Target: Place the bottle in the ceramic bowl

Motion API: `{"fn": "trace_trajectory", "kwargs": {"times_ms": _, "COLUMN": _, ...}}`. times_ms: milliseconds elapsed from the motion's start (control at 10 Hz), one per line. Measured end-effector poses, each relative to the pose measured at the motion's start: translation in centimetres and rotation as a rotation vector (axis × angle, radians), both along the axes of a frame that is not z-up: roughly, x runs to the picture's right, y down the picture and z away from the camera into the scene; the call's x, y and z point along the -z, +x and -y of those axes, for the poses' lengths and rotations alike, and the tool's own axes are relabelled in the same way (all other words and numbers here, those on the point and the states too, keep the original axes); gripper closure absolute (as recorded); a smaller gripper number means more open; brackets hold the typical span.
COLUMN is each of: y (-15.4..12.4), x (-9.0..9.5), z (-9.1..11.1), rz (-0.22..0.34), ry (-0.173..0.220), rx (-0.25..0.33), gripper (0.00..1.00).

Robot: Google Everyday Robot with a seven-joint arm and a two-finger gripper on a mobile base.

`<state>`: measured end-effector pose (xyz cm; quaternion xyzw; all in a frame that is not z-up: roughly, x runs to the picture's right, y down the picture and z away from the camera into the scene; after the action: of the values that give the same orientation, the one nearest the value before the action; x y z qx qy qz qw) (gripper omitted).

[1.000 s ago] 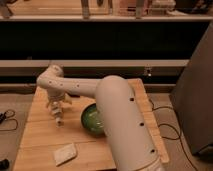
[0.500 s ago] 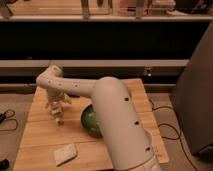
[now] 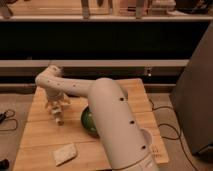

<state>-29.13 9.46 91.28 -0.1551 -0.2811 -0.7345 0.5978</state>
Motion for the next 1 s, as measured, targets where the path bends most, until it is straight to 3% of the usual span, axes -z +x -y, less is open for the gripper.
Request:
{"fn": "trace_trajectory", "kwargs": {"times_ms": 600, "y": -0.39, "x": -0.07, "z": 0.10, "rz": 0.003, "ry": -0.003, "rx": 0.010, "gripper": 0.92}}
{"fn": "trace_trajectory", "kwargs": {"times_ms": 800, "y": -0.16, "x": 0.06, "z": 0.18, "rz": -0.009, "ry": -0.007, "rx": -0.003, "gripper": 1.00}}
{"fn": "trace_trajectory", "kwargs": {"times_ms": 1000, "y": 0.10, "x": 0.73, "z": 0.67, "rz": -0.020, "ry": -0.003, "rx": -0.023, "gripper": 1.00}}
